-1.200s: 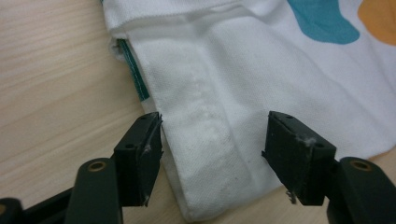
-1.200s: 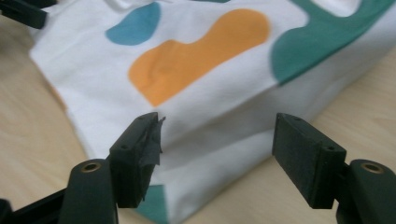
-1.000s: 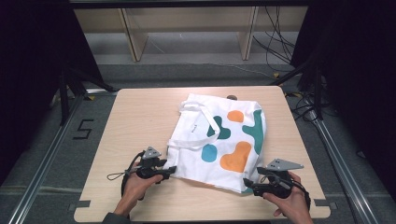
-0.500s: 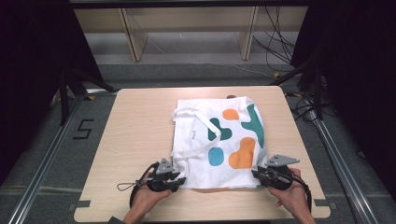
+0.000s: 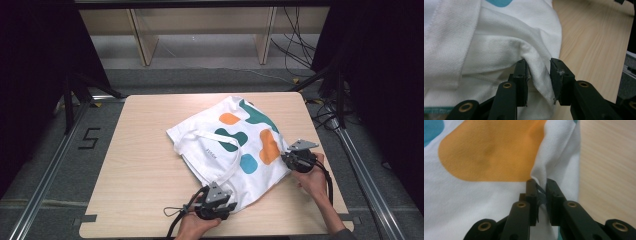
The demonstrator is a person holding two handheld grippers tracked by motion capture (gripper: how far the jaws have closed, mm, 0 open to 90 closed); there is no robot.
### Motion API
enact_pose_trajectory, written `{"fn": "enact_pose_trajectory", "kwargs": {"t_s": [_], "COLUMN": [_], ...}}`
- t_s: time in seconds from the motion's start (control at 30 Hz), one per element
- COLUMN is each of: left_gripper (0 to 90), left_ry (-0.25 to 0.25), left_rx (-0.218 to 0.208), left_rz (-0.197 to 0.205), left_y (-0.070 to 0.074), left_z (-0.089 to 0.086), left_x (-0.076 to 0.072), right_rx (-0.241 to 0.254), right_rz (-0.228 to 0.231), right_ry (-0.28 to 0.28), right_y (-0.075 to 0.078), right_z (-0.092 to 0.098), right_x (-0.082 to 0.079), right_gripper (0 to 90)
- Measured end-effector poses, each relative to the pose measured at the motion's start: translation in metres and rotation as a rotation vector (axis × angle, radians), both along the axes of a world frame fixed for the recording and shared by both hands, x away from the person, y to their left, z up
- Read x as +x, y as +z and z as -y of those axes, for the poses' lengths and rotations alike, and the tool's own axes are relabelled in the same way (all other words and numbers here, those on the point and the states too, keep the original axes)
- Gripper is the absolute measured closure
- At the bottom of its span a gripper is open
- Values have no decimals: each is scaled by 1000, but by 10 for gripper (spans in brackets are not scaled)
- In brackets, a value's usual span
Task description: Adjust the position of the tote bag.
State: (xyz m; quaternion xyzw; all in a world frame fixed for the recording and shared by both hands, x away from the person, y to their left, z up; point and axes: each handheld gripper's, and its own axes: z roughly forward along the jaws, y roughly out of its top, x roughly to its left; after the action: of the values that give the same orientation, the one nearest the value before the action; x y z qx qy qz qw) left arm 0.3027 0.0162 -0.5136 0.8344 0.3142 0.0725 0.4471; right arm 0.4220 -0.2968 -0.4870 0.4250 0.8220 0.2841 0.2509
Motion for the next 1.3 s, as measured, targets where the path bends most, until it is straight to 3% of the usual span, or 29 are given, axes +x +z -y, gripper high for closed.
{"fn": "enact_pose_trajectory", "kwargs": {"t_s": [0.07,0.1,0.13,0.23,0.27,0.3,0.33,0.37,0.4,0.43,0.5,0.57,0.6,0.67,0.7,0.77,0.8,0.83,0.87,0.93,0.97,1.0,1.03,1.07,1.13,1.17,1.3], "left_gripper": [669,667,665,642,622,524,462,428,383,356,336,306,299,291,289,288,284,280,280,272,267,266,264,264,264,264,261], "left_ry": [-10,9,-11,-1,-6,-38,-71,-75,-107,-125,-125,-94,-82,-56,-46,-1,42,48,74,106,129,155,166,186,207,240,289], "left_rx": [-9,-34,-2,-40,-32,-18,27,24,66,66,74,28,39,59,80,87,79,94,105,123,117,114,141,132,169,160,198], "left_rz": [-1,18,36,21,25,-2,1,19,38,40,55,45,56,70,96,111,92,99,96,109,103,101,106,104,121,115,94], "left_y": [-1,-3,-2,-3,-2,-1,1,0,3,5,11,19,23,28,29,31,30,30,29,28,26,26,27,26,27,26,25], "left_z": [11,18,23,33,33,32,29,29,24,21,12,0,-7,-23,-29,-43,-48,-54,-60,-71,-77,-83,-91,-98,-111,-116,-140], "left_x": [0,0,1,0,0,-1,-2,-5,-7,-9,-12,-13,-11,-7,-3,4,6,10,13,18,21,23,25,27,31,32,39], "right_rx": [-16,-13,-20,6,24,51,62,95,106,149,157,171,207,229,260,261,267,280,264,272,250,248,244,241,215,185,119], "right_rz": [27,36,39,55,59,62,66,76,79,69,68,75,50,56,18,26,22,5,18,-1,10,4,-9,-29,-30,-30,-41], "right_ry": [7,-7,5,-7,-27,-54,-70,-108,-110,-91,-65,-25,-16,18,21,73,97,106,140,174,216,228,249,266,292,307,357], "right_y": [-1,-1,-1,-2,-1,1,5,10,14,21,25,31,35,39,42,45,47,47,47,46,44,43,40,38,33,31,21], "right_z": [2,3,6,12,15,17,20,23,25,26,25,20,15,7,-2,-12,-18,-27,-34,-50,-55,-62,-69,-76,-89,-95,-115], "right_x": [4,8,13,20,20,19,18,14,10,2,-7,-21,-29,-36,-43,-48,-51,-55,-57,-65,-66,-69,-72,-75,-82,-85,-97], "right_gripper": [821,818,815,760,707,617,565,515,491,459,430,413,401,390,382,373,368,363,359,353,347,342,337,336,329,325,318]}}
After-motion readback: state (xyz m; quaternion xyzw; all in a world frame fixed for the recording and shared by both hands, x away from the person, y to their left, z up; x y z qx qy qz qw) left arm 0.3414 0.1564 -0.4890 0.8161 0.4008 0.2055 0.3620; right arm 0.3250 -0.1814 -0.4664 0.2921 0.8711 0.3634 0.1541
